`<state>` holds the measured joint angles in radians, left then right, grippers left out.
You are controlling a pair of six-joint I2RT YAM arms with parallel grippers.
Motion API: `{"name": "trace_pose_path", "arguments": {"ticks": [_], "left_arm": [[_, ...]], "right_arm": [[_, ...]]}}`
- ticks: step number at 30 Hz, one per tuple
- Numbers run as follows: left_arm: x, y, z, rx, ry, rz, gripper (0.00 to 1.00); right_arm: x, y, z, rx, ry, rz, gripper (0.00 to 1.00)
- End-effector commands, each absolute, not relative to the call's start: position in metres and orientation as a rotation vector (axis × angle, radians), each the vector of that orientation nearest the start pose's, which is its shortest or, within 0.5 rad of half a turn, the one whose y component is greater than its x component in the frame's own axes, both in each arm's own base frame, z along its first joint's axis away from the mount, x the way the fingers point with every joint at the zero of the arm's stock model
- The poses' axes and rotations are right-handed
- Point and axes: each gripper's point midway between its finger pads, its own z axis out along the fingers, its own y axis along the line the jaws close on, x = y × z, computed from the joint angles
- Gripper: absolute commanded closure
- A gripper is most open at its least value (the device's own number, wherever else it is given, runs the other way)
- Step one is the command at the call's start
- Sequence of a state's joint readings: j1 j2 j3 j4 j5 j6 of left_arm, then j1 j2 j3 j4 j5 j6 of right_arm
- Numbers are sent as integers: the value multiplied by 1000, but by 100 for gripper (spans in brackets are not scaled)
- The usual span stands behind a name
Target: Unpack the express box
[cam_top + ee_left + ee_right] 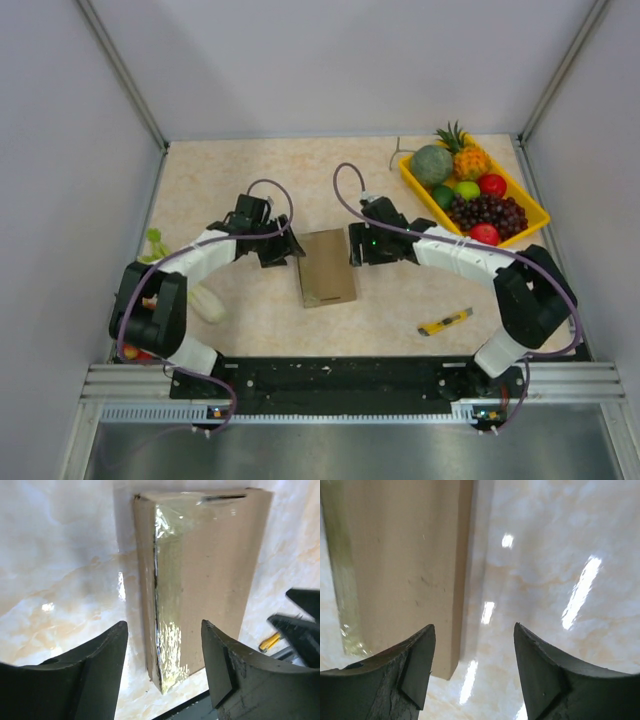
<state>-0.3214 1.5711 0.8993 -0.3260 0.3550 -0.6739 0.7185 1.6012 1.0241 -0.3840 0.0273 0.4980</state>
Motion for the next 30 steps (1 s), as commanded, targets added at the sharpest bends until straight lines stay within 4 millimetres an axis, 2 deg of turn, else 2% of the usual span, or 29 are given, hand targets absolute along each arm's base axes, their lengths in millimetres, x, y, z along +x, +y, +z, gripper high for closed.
{"name": "trace_pose_path", "arguments": {"ticks": [1, 3, 4, 5, 6, 7, 8, 9, 10, 11, 12, 14, 16, 18, 19, 21, 25, 27, 28, 29, 30], "left_arm": [[303, -172, 102, -237, 2509, -695, 35], [282, -183, 98, -149, 2512, -731, 38], [277, -189, 107, -105, 2475, -756, 47], [262, -206, 107, -10, 2475, -793, 51], [251, -213, 105, 68, 2473, -796, 53], [242, -220, 108, 121, 2459, -798, 61], [226, -234, 107, 207, 2462, -816, 64], [218, -237, 104, 233, 2470, -822, 67], [211, -241, 104, 256, 2466, -838, 69], [203, -247, 102, 291, 2464, -857, 74], [195, -247, 96, 300, 2477, -871, 75], [187, -252, 95, 313, 2462, -902, 76], [174, -253, 82, 313, 2496, -930, 76], [171, -252, 77, 324, 2516, -922, 77], [170, -253, 73, 335, 2526, -916, 77], [166, -254, 69, 358, 2543, -923, 77], [165, -251, 52, 337, 2617, -864, 76], [176, -250, 51, 299, 2620, -806, 76], [177, -247, 44, 279, 2650, -759, 76], [189, -245, 46, 224, 2640, -704, 76], [192, -240, 39, 189, 2667, -643, 76]], "right_arm": [[326, 272, 120, -241, 2413, 467, 39], [345, 280, 122, -236, 2399, 479, 45], [352, 284, 123, -230, 2394, 490, 48], [367, 292, 121, -218, 2392, 493, 55], [374, 296, 121, -213, 2392, 497, 72], [384, 296, 122, -200, 2387, 495, 78], [397, 303, 129, -193, 2364, 509, 82], [403, 307, 115, -197, 2390, 508, 88], [409, 309, 111, -193, 2397, 507, 89], [419, 314, 116, -189, 2378, 517, 90], [421, 318, 100, -201, 2415, 536, 92], [431, 324, 99, -198, 2412, 563, 92], [433, 329, 84, -210, 2441, 579, 93], [437, 334, 80, -229, 2441, 590, 93], [437, 335, 72, -233, 2456, 591, 93], [438, 337, 71, -244, 2460, 603, 93], [429, 333, 67, -275, 2477, 609, 93], [421, 329, 63, -304, 2492, 608, 93], [418, 328, 62, -311, 2501, 605, 92], [413, 323, 61, -317, 2510, 597, 92], [409, 320, 60, -337, 2520, 592, 92]]}}
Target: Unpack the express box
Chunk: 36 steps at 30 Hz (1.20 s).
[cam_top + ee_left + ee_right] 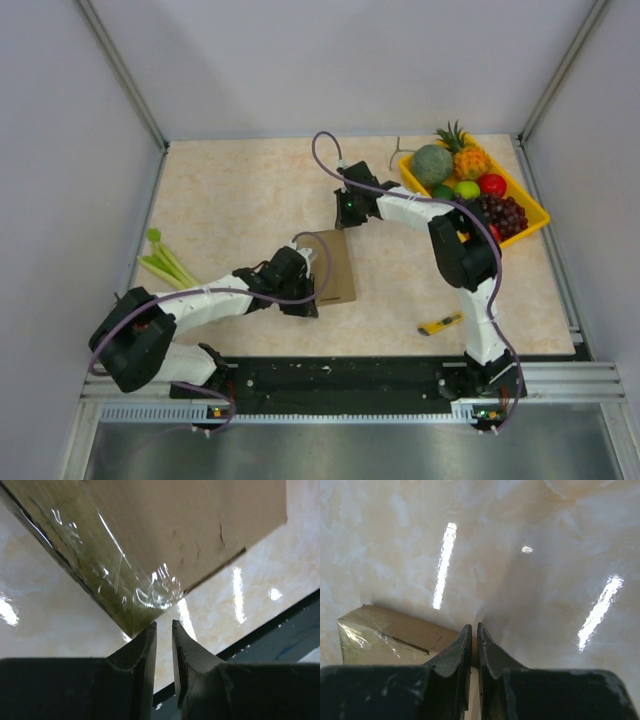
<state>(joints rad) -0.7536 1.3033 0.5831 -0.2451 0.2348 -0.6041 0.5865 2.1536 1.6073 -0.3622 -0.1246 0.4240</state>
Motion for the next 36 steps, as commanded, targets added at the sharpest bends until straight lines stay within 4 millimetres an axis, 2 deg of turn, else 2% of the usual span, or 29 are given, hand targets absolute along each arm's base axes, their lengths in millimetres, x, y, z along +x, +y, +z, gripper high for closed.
{"name": "trace_pose_path", "arguments": {"ticks": [1, 2, 3, 5, 6, 7, 9, 10, 14, 15, 16, 18, 19, 20, 21, 22, 23, 25, 28, 29, 31, 33, 34, 35, 36], "left_arm": [[195, -236, 37, 175, 2683, -599, 75], [206, -233, 41, 139, 2663, -537, 75], [208, -231, 38, 123, 2676, -507, 75], [222, -223, 43, 67, 2658, -418, 75], [229, -218, 43, 37, 2646, -377, 75], [234, -216, 47, 21, 2640, -364, 75], [246, -209, 49, -35, 2623, -326, 75], [253, -210, 54, -50, 2608, -335, 75], [277, -208, 60, -99, 2585, -347, 74], [285, -203, 57, -124, 2592, -344, 73], [291, -208, 60, -115, 2588, -387, 73], [310, -207, 57, -153, 2580, -427, 73], [316, -214, 62, -138, 2577, -494, 73], [323, -214, 55, -150, 2588, -501, 73], [336, -212, 58, -181, 2566, -528, 73], [346, -218, 65, -164, 2549, -587, 73], [352, -218, 58, -175, 2560, -592, 72], [369, -214, 67, -212, 2548, -595, 72], [376, -201, 72, -264, 2562, -531, 72], [377, -194, 77, -285, 2550, -487, 72], [367, -181, 77, -310, 2570, -418, 72], [358, -176, 88, -304, 2546, -420, 72], [346, -170, 80, -298, 2568, -403, 72], [341, -171, 91, -280, 2539, -438, 71], [332, -174, 92, -256, 2547, -479, 71]], "right_arm": [[404, 319, 61, -348, 2525, 591, 92], [397, 313, 56, -353, 2545, 582, 92], [392, 311, 62, -365, 2544, 581, 92], [379, 301, 57, -369, 2576, 562, 93], [377, 296, 68, -358, 2557, 553, 93], [366, 287, 60, -350, 2593, 527, 93], [356, 280, 70, -315, 2589, 531, 92], [343, 274, 61, -303, 2625, 530, 92], [310, 261, 58, -273, 2668, 548, 92], [304, 259, 59, -263, 2672, 552, 92], [294, 254, 58, -260, 2682, 554, 92], [281, 252, 58, -260, 2693, 571, 92], [272, 249, 58, -266, 2696, 577, 92], [265, 253, 59, -282, 2696, 589, 92], [260, 254, 61, -296, 2691, 592, 92], [253, 253, 58, -307, 2698, 587, 92], [251, 253, 64, -306, 2681, 586, 92], [248, 250, 67, -275, 2676, 560, 91], [261, 234, 82, -170, 2637, 437, 90], [271, 223, 89, -108, 2604, 349, 90], [279, 219, 107, -70, 2569, 313, 89], [289, 218, 124, -42, 2512, 304, 88], [293, 217, 129, -33, 2496, 297, 86], [299, 216, 131, -33, 2477, 270, 86], [308, 219, 133, -43, 2472, 258, 85]]}}
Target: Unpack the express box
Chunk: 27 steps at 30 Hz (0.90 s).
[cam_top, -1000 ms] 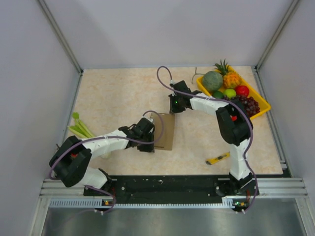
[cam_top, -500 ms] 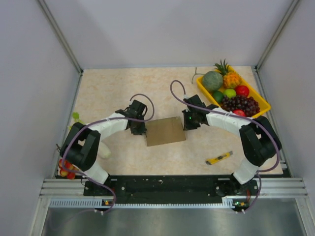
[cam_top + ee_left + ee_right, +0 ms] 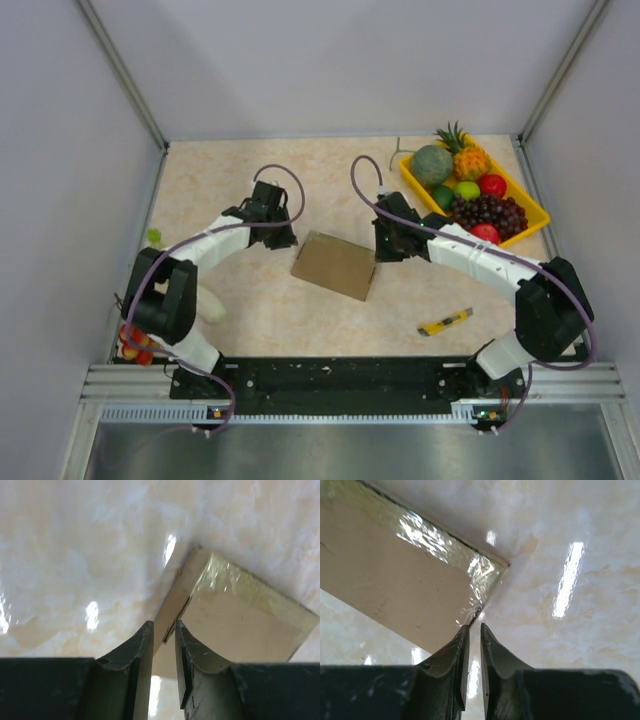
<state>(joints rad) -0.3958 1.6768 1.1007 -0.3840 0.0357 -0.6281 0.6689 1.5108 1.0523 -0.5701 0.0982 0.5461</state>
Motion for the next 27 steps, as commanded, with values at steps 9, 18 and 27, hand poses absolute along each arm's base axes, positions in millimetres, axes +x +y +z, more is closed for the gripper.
{"name": "trace_pose_path", "arguments": {"ticks": [9, 18, 27], "left_arm": [[259, -176, 56, -288, 2638, -646, 71], [274, -215, 43, -264, 2709, -858, 72], [330, -206, 54, -288, 2661, -763, 72]], "right_arm": [[371, 233, 111, -90, 2530, 224, 86], [358, 233, 58, -119, 2694, 184, 88], [317, 260, 48, -204, 2777, 302, 91]]}}
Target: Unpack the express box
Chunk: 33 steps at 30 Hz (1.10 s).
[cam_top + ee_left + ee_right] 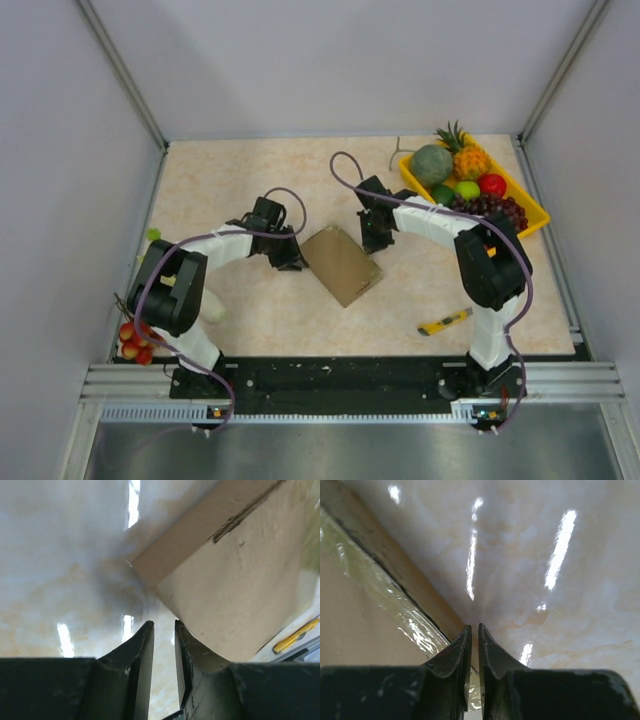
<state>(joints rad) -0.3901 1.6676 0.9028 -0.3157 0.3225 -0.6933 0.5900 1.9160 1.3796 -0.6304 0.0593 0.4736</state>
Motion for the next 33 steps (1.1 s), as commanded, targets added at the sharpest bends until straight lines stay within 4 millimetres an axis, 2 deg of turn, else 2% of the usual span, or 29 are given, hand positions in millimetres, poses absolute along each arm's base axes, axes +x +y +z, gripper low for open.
{"name": "trace_pose_path", "arguments": {"ticks": [1, 3, 4, 6, 9, 12, 14, 15, 16, 17, 19, 20, 21, 22, 23, 25, 26, 28, 31, 32, 33], "left_arm": [[335, -205, 50, -295, 2668, -758, 72], [350, -202, 58, -302, 2644, -753, 72], [354, -200, 56, -313, 2647, -745, 72], [363, -197, 60, -334, 2633, -745, 71], [364, -190, 62, -347, 2630, -719, 69], [361, -182, 67, -337, 2619, -681, 65], [358, -174, 74, -333, 2603, -641, 60], [356, -172, 77, -322, 2598, -625, 59], [355, -169, 87, -312, 2576, -618, 53], [355, -166, 91, -306, 2566, -604, 51], [354, -163, 106, -269, 2529, -597, 45], [355, -162, 113, -250, 2512, -590, 42], [356, -159, 122, -230, 2493, -574, 39], [357, -158, 127, -221, 2485, -564, 34], [358, -156, 135, -211, 2474, -554, 21], [360, -151, 146, -202, 2445, -519, 10], [362, -149, 150, -198, 2434, -507, 2], [364, -149, 163, -187, 2396, -509, 1], [365, -151, 176, -173, 2357, -533, 1], [365, -152, 179, -169, 2348, -541, 1], [366, -153, 182, -165, 2340, -551, 1]], "right_arm": [[311, 268, 48, -228, 2786, 331, 91], [307, 274, 50, -235, 2789, 358, 91], [306, 276, 51, -227, 2792, 374, 91], [305, 271, 53, -187, 2789, 335, 91], [312, 246, 65, -92, 2737, 207, 90], [318, 211, 93, 32, 2644, 91, 86], [310, 189, 109, 140, 2600, 88, 83], [305, 178, 111, 182, 2593, 74, 80], [301, 168, 114, 255, 2577, 66, 73], [288, 154, 119, 296, 2556, 68, 68], [275, 130, 119, 381, 2529, 18, 55], [262, 117, 110, 406, 2544, -28, 50], [255, 107, 117, 446, 2514, -32, 39], [244, 99, 114, 492, 2531, -55, 36], [232, 91, 106, 513, 2554, -80, 33], [216, 81, 105, 585, 2563, -98, 17], [209, 76, 99, 603, 2575, -116, 3], [199, 69, 99, 675, 2552, -119, 1], [181, 61, 89, 803, 2547, -104, 1], [173, 54, 78, 875, 2557, -118, 1], [167, 56, 72, 956, 2561, -90, 1]]}}
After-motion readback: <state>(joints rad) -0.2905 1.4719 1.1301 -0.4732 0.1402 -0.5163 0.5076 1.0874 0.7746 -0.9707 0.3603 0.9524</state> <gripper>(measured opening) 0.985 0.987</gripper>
